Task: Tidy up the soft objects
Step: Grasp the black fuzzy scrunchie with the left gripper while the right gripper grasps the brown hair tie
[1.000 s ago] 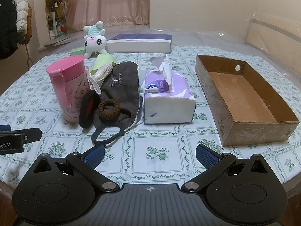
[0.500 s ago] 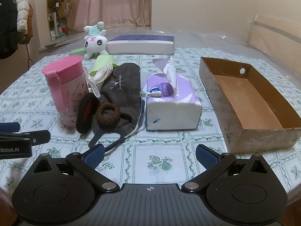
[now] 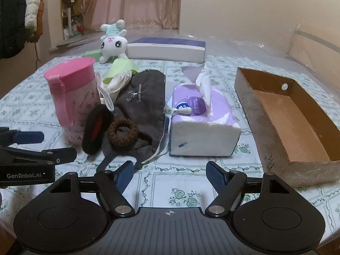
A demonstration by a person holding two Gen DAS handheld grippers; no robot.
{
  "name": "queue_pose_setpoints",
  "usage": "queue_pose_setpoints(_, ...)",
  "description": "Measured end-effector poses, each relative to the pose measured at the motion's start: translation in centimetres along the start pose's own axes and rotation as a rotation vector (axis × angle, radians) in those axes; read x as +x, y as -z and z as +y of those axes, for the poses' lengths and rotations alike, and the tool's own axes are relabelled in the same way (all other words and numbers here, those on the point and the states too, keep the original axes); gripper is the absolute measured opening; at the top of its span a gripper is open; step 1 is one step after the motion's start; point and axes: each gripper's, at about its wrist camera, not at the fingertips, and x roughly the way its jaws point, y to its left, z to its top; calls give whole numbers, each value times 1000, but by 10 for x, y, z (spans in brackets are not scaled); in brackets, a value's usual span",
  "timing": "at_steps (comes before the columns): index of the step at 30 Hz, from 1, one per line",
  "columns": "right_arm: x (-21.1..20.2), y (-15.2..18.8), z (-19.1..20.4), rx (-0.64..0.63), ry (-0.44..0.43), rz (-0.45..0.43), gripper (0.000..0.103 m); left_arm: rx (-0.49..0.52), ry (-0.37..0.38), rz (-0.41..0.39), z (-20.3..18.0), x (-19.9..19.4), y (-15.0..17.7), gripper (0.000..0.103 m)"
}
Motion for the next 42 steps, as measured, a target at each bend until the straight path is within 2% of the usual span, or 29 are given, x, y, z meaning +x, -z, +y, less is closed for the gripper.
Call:
queue_pose_setpoints(5, 6, -1, 3, -19, -39, -3, 75, 27, 29, -2, -4, 9, -1, 68)
queue_pose_setpoints(8, 10, -2, 3, -24, -57, -2, 66, 41, 47, -1, -6, 16, -1, 64)
queue_pose_setpoints(16, 21, -6, 2, -20, -86, 3, 60, 86, 74, -7, -17, 30, -3, 47)
queue_pose_setpoints(18, 22, -6, 1, -17, -84, 3, 60, 91, 77, -8, -19, 33, -3, 36)
queue_pose_setpoints(22, 26, -6, -1, -14, -91, 11, 60, 101, 66, -12, -23, 39, -3, 25)
queue_pose_setpoints(23, 27, -6, -1, -15, -95, 13, 60, 96, 66, -11, -23, 41, -3, 16)
queue_pose_setpoints(24, 28, -6, -1, -16, -99, 14, 60, 92, 63, -11, -22, 42, -2, 11)
queue_pose_setpoints(31, 33, -11, 11, -30, -140, 10, 59, 93, 63, -13, -13, 37, -1, 9)
queue_pose_setpoints(42, 60, -28, 36, -54, -168, 2, 53, 51, 79, -26, 7, 5, 10, 8)
